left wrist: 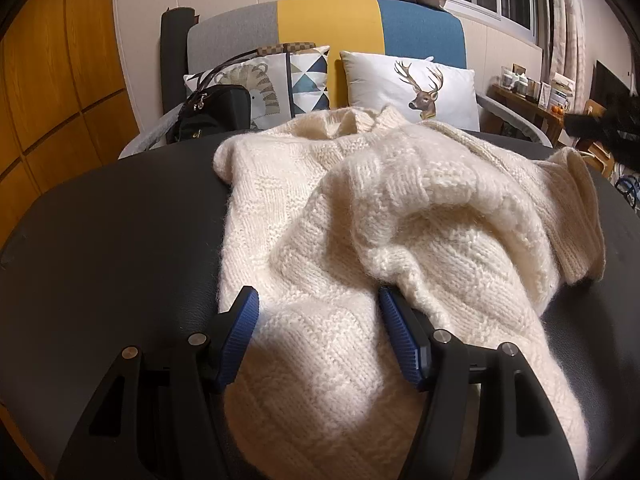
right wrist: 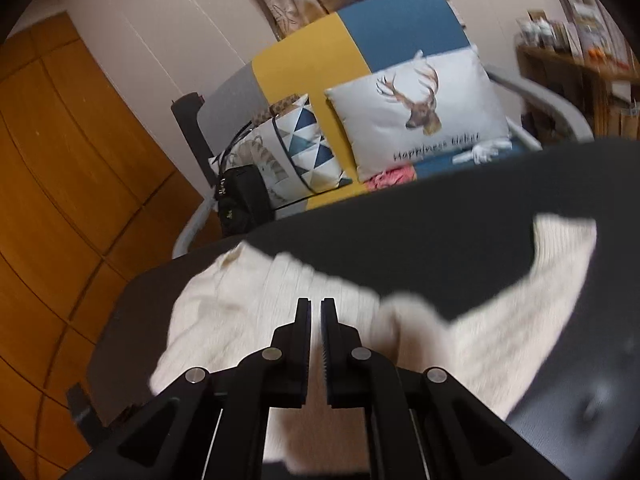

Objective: Fold clothes

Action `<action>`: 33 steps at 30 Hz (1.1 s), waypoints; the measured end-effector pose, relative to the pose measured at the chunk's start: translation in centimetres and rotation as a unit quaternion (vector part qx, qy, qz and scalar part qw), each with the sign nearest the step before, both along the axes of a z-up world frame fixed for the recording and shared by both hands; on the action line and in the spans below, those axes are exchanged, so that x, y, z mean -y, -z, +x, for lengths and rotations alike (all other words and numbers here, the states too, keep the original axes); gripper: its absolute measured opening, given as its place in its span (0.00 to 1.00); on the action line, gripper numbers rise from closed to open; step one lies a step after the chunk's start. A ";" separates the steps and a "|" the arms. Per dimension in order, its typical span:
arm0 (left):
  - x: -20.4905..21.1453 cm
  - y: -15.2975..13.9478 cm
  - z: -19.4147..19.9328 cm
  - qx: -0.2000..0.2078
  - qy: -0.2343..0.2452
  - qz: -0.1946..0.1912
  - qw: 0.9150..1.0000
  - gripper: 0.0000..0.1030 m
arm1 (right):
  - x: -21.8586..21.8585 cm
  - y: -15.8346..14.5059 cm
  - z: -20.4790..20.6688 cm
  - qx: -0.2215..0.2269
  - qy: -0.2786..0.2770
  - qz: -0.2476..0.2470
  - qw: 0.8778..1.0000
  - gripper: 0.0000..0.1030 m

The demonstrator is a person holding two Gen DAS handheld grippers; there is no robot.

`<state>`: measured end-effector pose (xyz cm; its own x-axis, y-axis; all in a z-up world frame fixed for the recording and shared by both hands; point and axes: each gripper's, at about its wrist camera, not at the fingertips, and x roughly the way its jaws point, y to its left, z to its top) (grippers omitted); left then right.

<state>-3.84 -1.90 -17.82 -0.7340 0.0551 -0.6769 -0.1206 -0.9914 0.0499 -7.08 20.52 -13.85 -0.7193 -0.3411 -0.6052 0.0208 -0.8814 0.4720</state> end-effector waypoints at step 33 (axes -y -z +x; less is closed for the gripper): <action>0.6 0.3 -0.2 0.003 0.005 0.025 1.000 0.63 | 2.5 3.4 1.7 0.091 -0.041 0.088 0.991 0.39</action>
<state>-4.04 -2.52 -18.10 -0.7296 0.0959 -0.6771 -0.1303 -0.9915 0.0000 -5.35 18.04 -17.29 -0.5664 -0.2715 -0.7781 0.0252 -0.9494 0.3129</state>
